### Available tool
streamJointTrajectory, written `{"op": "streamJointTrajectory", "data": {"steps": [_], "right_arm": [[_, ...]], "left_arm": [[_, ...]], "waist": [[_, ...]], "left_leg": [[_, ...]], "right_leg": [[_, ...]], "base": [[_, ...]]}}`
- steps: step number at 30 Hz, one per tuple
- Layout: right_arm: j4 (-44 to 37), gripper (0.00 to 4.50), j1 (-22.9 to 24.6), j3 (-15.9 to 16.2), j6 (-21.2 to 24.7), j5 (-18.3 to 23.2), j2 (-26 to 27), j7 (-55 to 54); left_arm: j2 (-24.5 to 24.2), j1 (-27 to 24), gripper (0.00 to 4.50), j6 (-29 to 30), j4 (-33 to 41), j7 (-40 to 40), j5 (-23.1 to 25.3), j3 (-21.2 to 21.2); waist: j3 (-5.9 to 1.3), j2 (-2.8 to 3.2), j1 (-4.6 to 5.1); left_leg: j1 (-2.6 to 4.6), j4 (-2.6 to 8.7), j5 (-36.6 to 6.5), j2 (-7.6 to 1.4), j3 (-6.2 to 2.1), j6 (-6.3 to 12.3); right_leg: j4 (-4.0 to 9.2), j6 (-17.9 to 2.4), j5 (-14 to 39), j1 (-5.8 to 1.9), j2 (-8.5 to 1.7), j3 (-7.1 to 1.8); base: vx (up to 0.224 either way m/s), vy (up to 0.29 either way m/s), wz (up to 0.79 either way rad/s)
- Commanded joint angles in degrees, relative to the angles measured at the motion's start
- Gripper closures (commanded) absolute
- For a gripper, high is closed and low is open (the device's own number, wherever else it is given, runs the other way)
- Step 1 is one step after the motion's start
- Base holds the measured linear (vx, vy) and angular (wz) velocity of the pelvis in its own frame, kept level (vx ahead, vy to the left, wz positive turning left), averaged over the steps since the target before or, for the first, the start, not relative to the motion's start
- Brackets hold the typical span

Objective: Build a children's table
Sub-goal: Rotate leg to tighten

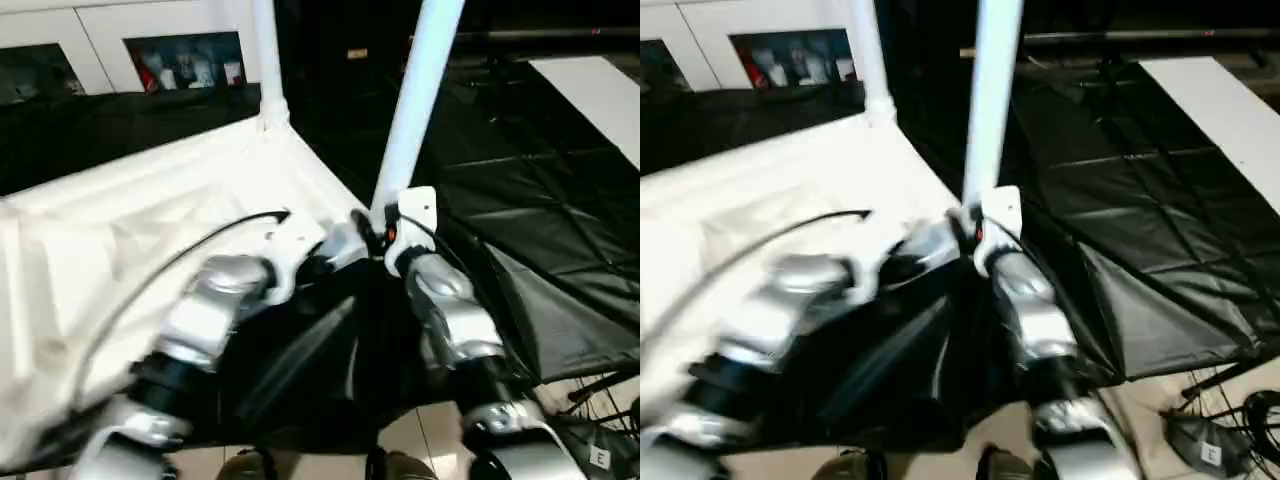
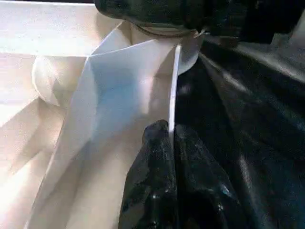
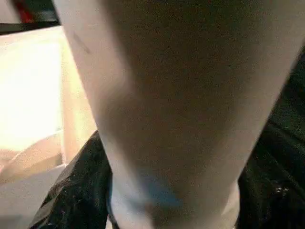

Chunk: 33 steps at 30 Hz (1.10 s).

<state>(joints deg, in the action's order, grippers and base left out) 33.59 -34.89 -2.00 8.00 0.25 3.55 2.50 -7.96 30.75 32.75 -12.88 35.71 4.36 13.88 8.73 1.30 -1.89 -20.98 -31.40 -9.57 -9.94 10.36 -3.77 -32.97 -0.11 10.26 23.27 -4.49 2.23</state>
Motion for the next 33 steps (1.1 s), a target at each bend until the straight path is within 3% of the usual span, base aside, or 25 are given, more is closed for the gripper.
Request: {"op": "streamJointTrajectory", "data": {"steps": [1,4,5,7,8,9,10,12,13,15,16,18,20,21,23,24,25,26,27,28,30,33], "right_arm": [[5.1,1.8,2.5,5.3,2.2,1.2,6.8,3.2],[5.3,1.8,2.0,5.0,0.8,1.7,7.0,4.6],[5.4,1.24,1.9,4.7,0.5,2.0,7.2,4.9],[4.5,1.24,1.8,5.2,-1.1,1.9,6.4,7.3],[3.4,1.04,2.1,5.8,-2.3,1.5,5.4,8.5],[2.9,1.04,2.2,6.0,-3.0,1.3,4.9,9.1],[2.8,0.81,2.2,6.1,-3.2,1.2,4.7,9.3],[-0.8,0.72,3.4,6.2,-4.8,2.6,2.1,14.4],[-2.8,0.66,4.2,6.0,-5.4,3.5,0.4,16.7],[-4.0,0.46,4.6,5.9,-5.7,3.9,-0.6,17.8],[-5.7,0.35,5.2,5.9,-5.8,4.5,-2.1,19.9],[-8.0,0.29,6.2,5.6,-5.9,5.2,-4.5,23.2],[-10.9,0.29,7.3,4.8,-5.7,6.6,-8.0,28.2],[-11.6,0.29,7.6,4.5,-5.7,7.0,-9.1,29.7],[-14.4,0.29,9.0,4.2,-4.4,9.5,-12.4,35.5],[-14.5,0.29,9.0,4.2,-4.3,9.5,-12.5,35.6],[-16.8,0.29,10.4,5.6,-3.5,11.2,-15.4,41.7],[-17.4,0.29,10.8,6.1,-3.6,11.4,-16.3,43.3],[-18.7,0.29,11.4,6.8,-3.5,12.1,-17.8,46.0],[-18.9,0.29,11.5,6.9,-3.5,12.2,-18.0,46.3],[-20.0,0.29,11.9,7.8,-3.5,12.7,-19.7,49.4],[-20.6,0.29,12.2,9.1,-4.3,12.5,-21.4,52.8]], "left_arm": [[3.3,0.6,4.5,-0.2,-5.0,-9.0,0.4,-0.8],[2.9,0.5,4.5,0.0,-4.5,-8.4,0.6,-0.9],[2.8,0.5,4.5,0.1,-4.4,-8.2,0.7,-1.0],[1.5,-0.2,4.5,-1.1,-3.7,-6.1,0.8,-0.5],[0.4,-0.9,4.5,-3.1,-2.9,-3.8,0.5,0.0],[-0.1,-1.2,4.5,-4.1,-2.6,-2.6,0.3,0.3],[-0.3,-1.4,4.5,-4.4,-2.4,-2.2,0.2,0.4],[-2.7,-2.5,4.5,-5.2,-1.2,1.2,-0.5,0.4],[-4.1,-2.9,4.5,-5.7,-0.8,2.9,-0.8,0.3],[-5.0,-3.1,4.5,-6.5,-0.6,4.1,-1.0,0.2],[-6.2,-3.3,4.5,-7.7,-0.3,5.8,-1.4,0.1],[-8.2,-3.7,4.5,-9.5,0.1,8.8,-2.3,-0.1],[-11.3,-4.4,4.5,-11.0,1.0,13.0,-3.2,-0.1],[-12.3,-4.7,4.5,-12.0,1.4,14.6,-3.6,-0.1],[-14.7,-5.8,4.5,-12.7,3.3,19.5,-5.9,-0.3],[-14.7,-5.8,4.5,-12.7,3.3,19.5,-5.9,-0.3],[-16.4,-6.3,4.5,-11.9,4.7,23.3,-7.7,-0.2],[-16.9,-6.5,4.5,-11.2,5.4,24.7,-8.5,-0.1],[-18.1,-6.9,4.5,-10.5,6.6,27.8,-10.2,0.2],[-18.3,-6.9,4.5,-10.4,6.7,28.1,-10.4,0.3],[-19.4,-7.3,4.5,-8.9,8.3,30.8,-12.4,0.6],[-20.1,-7.3,4.5,-9.3,8.5,32.3,-13.2,0.9]], "waist": [[-2.16,-0.94,0.58],[-2.06,-0.92,0.7],[-2.05,-0.93,0.72],[-2.0,-0.78,0.69],[-1.98,-0.86,0.72],[-1.94,-1.1,0.89],[-2.14,-1.03,1.2],[-2.5,-1.15,1.45],[-2.52,-1.18,1.37],[-2.62,-1.29,1.29],[-2.57,-1.28,1.28],[-2.46,-1.35,1.07],[-2.84,-1.33,0.84],[-2.96,-1.39,0.75],[-3.22,-1.07,0.45],[-3.63,-0.85,0.37],[-3.69,-0.36,0.07],[-3.81,-0.44,-0.13],[-3.81,-0.48,-0.07],[-3.95,-0.28,-0.19],[-4.03,-0.25,-0.15],[-3.56,-0.34,-0.32]], "left_leg": [[0.78,4.62,-22.8,-2.29,-1.71,0.42],[0.76,4.78,-24.2,-2.28,-1.79,0.73],[0.63,4.85,-24.1,-2.29,-1.82,0.85],[0.64,4.93,-24.2,-2.35,-1.83,0.88],[0.53,4.94,-24.7,-2.3,-1.82,1.07],[0.13,5.08,-24.7,-2.29,-2.0,1.21],[-0.65,5.25,-23.3,-2.29,-2.29,1.13],[-0.7,5.19,-20.8,-2.42,-2.07,1.9],[-0.3,4.91,-19.2,-2.52,-1.67,2.91],[-0.36,4.65,-16.1,-2.49,-1.14,4.27],[-0.58,4.63,-14.7,-2.45,-1.07,4.84],[-0.1,4.48,-15.4,-2.52,-0.94,5.27],[-0.32,4.24,-12.9,-2.43,-0.8,5.71],[-0.62,4.01,-10.4,-2.36,-0.7,6.48],[-0.4,3.44,-7.8,-2.43,-0.45,7.58],[-0.6,3.19,-3.8,-2.42,-0.35,8.77],[-0.38,2.86,-1.5,-2.5,-0.21,9.77],[-0.55,2.61,0.1,-2.55,-0.2,10.71],[-0.77,2.5,0.8,-2.62,-0.17,11.1],[-0.38,2.33,1.5,-2.6,-0.12,11.75],[-0.33,2.23,1.9,-2.52,-0.06,12.3],[-0.23,2.48,-1.3,-2.82,0.05,11.77]], "right_leg": [[5.71,-4.2,34.5,-0.33,-3.62,-2.12],[5.97,-3.7,35.5,-0.18,-3.82,-2.14],[6.01,-3.7,35.4,-0.23,-3.85,-2.12],[6.06,-3.7,35.4,-0.12,-3.9,-2.16],[6.17,-3.5,35.7,-0.13,-3.89,-2.14],[6.16,-3.2,36.4,-0.39,-4.05,-2.07],[5.9,-3.2,35.5,-1.14,-4.24,-1.91],[5.78,-4.1,31.8,-1.19,-4.1,-1.88],[5.71,-5.3,28.9,-0.82,-4.06,-2.21],[5.28,-7.4,23.8,-1.0,-3.85,-2.37],[5.2,-8.4,23.0,-1.24,-3.87,-2.3],[5.57,-8.2,25.9,-0.92,-3.84,-2.31],[5.15,-8.7,23.4,-1.3,-3.73,-2.36],[4.72,-9.3,20.2,-1.39,-3.59,-2.36],[4.04,-11.0,14.9,-1.22,-3.43,-2.49],[3.18,-12.9,8.7,-1.61,-3.22,-2.31],[2.55,-14.8,2.8,-1.41,-2.81,-2.21],[1.86,-16.0,-2.5,-1.76,-2.69,-2.14],[1.57,-16.4,-4.9,-1.87,-2.71,-2.19],[1.38,-17.1,-7.8,-1.8,-2.46,-2.05],[1.14,-18.3,-9.3,-1.86,-2.35,-1.94],[1.71,-18.2,-4.3,-1.82,-2.61,-1.97]], "base": [[0.0,0.0,0.0],[0.0,0.0,0.0],[0.0,0.0,0.0],[0.0,0.0,0.0],[0.0,0.0,0.0],[0.0,0.0,0.0],[0.0,0.0,0.0],[0.0,0.0,0.0],[0.0,0.0,0.0],[0.0,0.0,0.0],[0.0,0.0,0.0],[0.0,0.0,0.0],[0.0,0.0,0.0],[0.0,0.0,0.0],[0.0,0.0,0.0],[0.062,-0.03,0.01],[0.068,-0.01,-0.01],[0.068,-0.01,-0.01],[0.067,0.006,-0.02],[0.055,0.011,-0.01],[0.028,0.006,-0.01],[0.0,0.0,0.0]]}}
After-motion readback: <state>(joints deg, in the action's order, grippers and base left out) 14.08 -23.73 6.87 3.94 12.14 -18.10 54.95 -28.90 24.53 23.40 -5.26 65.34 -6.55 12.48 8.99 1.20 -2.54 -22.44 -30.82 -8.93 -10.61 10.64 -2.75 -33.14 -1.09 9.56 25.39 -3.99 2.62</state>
